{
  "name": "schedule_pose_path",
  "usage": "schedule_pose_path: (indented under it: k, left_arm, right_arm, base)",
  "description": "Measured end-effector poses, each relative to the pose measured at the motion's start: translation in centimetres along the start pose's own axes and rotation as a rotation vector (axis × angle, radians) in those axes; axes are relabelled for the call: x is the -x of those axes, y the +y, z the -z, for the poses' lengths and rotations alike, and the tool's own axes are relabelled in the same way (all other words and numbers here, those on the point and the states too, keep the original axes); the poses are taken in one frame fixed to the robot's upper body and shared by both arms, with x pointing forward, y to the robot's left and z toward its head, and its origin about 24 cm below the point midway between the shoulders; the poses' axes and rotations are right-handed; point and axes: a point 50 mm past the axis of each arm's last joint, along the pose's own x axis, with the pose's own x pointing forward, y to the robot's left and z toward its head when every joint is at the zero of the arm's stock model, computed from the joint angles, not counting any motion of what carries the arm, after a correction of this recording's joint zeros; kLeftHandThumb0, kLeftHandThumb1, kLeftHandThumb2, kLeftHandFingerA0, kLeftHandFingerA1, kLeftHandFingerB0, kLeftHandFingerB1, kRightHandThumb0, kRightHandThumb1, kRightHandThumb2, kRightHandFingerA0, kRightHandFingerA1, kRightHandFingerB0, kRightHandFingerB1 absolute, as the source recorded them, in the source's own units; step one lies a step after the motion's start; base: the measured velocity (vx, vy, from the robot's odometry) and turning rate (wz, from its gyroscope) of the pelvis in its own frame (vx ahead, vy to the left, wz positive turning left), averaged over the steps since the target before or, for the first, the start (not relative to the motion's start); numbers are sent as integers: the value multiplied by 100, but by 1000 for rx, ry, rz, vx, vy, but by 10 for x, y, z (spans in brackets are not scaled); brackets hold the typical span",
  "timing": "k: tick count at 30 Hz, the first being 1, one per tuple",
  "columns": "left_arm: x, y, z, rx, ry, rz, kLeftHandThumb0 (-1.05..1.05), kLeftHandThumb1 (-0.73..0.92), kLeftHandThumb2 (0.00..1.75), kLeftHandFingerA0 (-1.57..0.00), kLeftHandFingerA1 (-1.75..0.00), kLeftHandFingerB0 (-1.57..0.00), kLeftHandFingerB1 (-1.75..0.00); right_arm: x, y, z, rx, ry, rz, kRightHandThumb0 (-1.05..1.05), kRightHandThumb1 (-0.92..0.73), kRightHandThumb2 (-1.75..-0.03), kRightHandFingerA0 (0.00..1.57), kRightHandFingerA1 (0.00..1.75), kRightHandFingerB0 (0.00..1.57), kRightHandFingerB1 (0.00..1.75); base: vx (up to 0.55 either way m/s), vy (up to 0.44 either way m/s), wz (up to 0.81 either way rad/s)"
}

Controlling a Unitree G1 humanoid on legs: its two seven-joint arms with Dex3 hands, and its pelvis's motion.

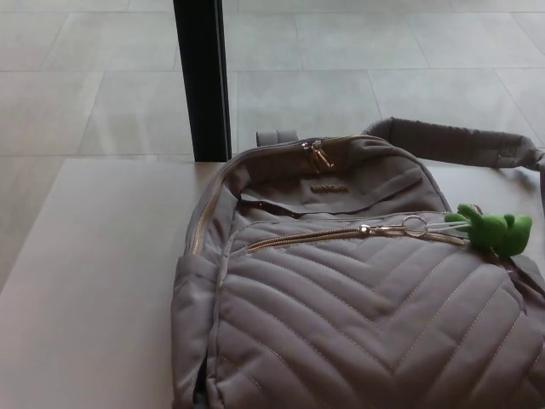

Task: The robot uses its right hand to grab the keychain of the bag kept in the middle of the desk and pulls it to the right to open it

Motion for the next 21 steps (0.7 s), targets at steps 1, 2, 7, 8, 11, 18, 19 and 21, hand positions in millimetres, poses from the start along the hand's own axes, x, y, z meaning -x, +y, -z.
schedule_pose_path:
  k: [1,2,7,8,11,18,19,21]
  left_arm:
    - [1,0,1,0,3,-1,-77,92,73,-49,-49,-38,-39]
    - [1,1,2,1,4,-2,-76,92,72,-48,-49,-37,-39]
    - [1,1,3,5,9,-6,-75,92,72,-51,-49,-37,-39]
    - [1,1,3,6,9,-6,-77,92,72,-51,-49,-37,-38]
    - [1,1,3,6,8,-7,-76,92,73,-48,-50,-39,-40]
    - [1,1,2,7,3,-5,-74,76,113,-43,-60,-33,-52]
    - [1,1,2,6,1,-5,-78,92,74,-49,-50,-39,-40]
    - [1,1,2,6,1,-5,-77,92,74,-50,-50,-38,-39]
  right_arm:
    - [-1,-1,-2,-4,0,0,-32,-62,-65,97,169,91,74]
    - [-2,-3,-4,-5,-1,0,-37,-46,-96,123,134,82,84]
    - [-9,-8,-13,-15,-7,-16,-57,-64,-64,99,158,84,62]
    - [-10,-8,-15,-19,-5,-21,-60,-63,-63,101,156,83,59]
    - [-12,-9,-21,-28,-9,-38,-65,-67,-61,114,112,71,45]
    - [-21,-9,-42,-65,-16,-71,-75,-57,-88,110,143,60,57]
    - [-22,-10,-43,-65,-16,-74,-76,-58,-89,110,143,59,57]
    - [-24,-11,-45,-63,-12,-82,-77,-58,-90,109,142,57,56]
  base:
    - [0,0,0]
    - [0,0,0]
    - [0,0,0]
    - [0,0,0]
    - [0,0,0]
    - [0,0,0]
    - [0,0,0]
    - [0,0,0]
